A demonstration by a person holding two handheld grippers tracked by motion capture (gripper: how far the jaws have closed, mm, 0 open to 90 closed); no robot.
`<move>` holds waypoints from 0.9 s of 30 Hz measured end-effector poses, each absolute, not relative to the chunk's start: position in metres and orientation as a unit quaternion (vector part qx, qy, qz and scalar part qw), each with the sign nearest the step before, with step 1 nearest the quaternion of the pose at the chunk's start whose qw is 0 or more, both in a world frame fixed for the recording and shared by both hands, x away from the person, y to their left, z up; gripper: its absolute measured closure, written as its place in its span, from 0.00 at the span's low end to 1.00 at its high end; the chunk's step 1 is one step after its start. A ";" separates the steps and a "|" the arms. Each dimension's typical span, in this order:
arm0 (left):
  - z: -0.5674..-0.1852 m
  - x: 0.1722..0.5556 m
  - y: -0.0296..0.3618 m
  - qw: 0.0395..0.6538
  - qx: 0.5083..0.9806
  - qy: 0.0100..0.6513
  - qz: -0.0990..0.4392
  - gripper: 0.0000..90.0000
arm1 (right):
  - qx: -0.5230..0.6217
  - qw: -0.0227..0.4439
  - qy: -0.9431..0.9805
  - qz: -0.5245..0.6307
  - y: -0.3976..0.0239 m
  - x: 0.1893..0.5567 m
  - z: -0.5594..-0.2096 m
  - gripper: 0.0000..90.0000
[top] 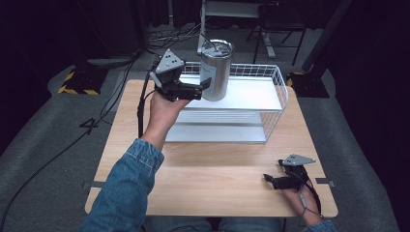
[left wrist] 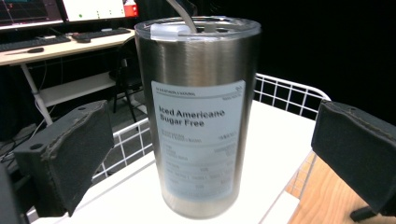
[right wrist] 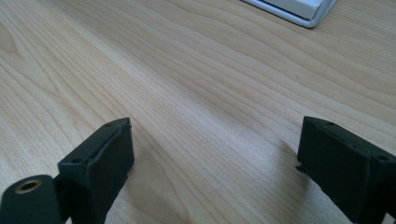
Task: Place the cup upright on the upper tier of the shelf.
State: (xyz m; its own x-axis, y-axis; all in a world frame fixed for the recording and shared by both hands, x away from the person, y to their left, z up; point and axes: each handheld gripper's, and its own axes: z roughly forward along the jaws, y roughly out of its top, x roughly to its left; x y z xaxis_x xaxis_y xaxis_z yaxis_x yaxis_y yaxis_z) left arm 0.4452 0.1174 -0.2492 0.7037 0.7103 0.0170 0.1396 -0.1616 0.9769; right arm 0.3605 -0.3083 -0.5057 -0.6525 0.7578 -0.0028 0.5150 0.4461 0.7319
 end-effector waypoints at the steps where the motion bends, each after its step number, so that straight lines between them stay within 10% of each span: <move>1: -0.249 0.438 0.120 0.577 0.720 0.295 0.248 0.00 | 0.382 0.168 0.834 0.362 -0.308 0.360 -0.506 0.12; 27: -0.271 0.371 0.163 0.573 0.723 0.296 0.248 0.00 | 0.381 0.167 0.834 0.362 -0.308 0.360 -0.506 0.12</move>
